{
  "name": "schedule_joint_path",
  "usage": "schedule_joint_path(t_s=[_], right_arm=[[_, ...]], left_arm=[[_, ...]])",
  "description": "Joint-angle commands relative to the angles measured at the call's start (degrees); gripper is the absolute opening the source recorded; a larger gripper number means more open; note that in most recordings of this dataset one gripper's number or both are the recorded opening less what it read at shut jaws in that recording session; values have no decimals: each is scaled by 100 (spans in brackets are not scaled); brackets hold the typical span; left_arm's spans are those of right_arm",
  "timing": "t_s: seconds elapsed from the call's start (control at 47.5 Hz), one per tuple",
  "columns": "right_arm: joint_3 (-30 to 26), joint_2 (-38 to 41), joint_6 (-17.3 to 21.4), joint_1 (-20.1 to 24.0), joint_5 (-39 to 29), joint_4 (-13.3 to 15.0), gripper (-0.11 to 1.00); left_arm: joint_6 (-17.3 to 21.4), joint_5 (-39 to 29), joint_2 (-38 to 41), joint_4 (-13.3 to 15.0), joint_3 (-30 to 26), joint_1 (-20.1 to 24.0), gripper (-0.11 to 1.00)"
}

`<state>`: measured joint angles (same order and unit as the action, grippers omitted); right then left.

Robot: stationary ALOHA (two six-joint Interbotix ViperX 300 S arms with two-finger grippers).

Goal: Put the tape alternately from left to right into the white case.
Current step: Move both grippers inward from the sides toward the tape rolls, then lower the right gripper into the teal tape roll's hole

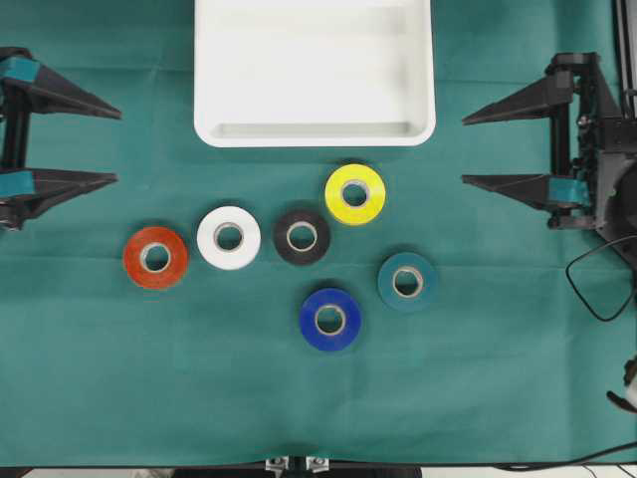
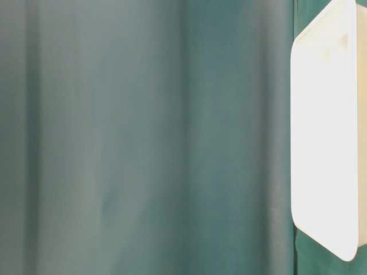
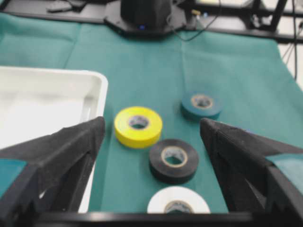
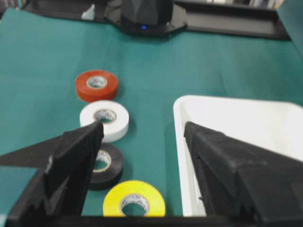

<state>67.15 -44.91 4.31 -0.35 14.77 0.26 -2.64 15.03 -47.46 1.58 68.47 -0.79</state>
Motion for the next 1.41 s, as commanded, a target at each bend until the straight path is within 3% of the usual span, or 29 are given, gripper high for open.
schedule_joint_path(t_s=[0.0, 0.21, 0.526, 0.884, 1.389], right_arm=[[-220, 202, 26, -18, -44, 9, 79], [-492, 703, 35, -18, -325, 9, 79], [-765, 1301, 70, -18, -686, 9, 79], [-1055, 1837, 264, -18, -1169, 9, 79], [-1072, 1907, 457, 141, -1169, 9, 79]], left_arm=[[-26, -18, 246, 9, -158, -18, 60], [-35, -264, 677, 9, -343, -18, 60], [-35, -1204, 1099, 9, -677, -18, 60], [-325, -1652, 1644, 9, -861, -18, 59], [-325, -1802, 1793, 9, -940, -18, 59]])
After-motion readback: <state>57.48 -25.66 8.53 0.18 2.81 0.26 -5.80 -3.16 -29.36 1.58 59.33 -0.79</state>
